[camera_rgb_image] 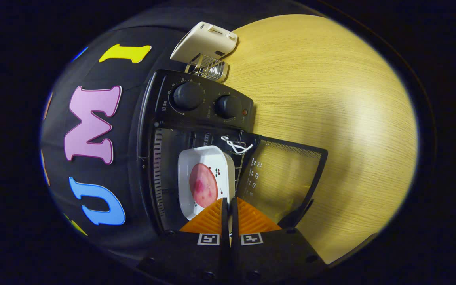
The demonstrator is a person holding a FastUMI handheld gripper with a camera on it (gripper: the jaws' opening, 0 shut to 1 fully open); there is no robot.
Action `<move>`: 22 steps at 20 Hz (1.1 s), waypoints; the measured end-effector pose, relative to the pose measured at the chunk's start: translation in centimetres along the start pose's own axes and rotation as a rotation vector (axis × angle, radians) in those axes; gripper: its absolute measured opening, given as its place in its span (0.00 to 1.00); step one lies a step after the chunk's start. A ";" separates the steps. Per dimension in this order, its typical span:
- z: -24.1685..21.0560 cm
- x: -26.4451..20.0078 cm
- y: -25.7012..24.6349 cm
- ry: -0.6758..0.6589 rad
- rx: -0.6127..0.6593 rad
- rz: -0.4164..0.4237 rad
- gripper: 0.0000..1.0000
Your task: Open the toaster oven, put the food inside, and close the toaster oven door.
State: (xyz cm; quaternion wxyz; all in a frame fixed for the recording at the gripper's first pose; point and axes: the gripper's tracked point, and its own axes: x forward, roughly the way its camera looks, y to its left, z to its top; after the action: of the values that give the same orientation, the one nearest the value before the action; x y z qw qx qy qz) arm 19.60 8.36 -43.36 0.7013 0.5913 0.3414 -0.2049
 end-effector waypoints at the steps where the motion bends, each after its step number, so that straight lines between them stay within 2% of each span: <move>1: 0.0 0.7 0.1 -0.018 0.016 -0.009 0.05; 8: -1.6 3.8 2.1 -0.090 0.143 -0.036 0.05; 11: -3.6 4.4 2.8 -0.016 0.202 -0.015 0.08; 13: -4.0 4.2 2.5 0.021 0.193 -0.011 0.12; 16: -4.2 3.0 1.7 0.036 0.115 -0.028 0.30; 18: -5.1 1.7 1.0 0.076 0.049 -0.029 0.63; 19: -5.3 0.9 0.7 0.089 0.016 -0.023 0.96; 20: -5.4 0.2 0.4 0.099 -0.020 -0.019 1.00; 22: -5.4 -1.5 0.4 0.114 -0.110 0.018 0.99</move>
State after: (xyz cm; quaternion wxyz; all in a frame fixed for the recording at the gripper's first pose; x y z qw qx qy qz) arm 17.57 13.50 -42.42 0.7139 0.5655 0.3863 -0.1457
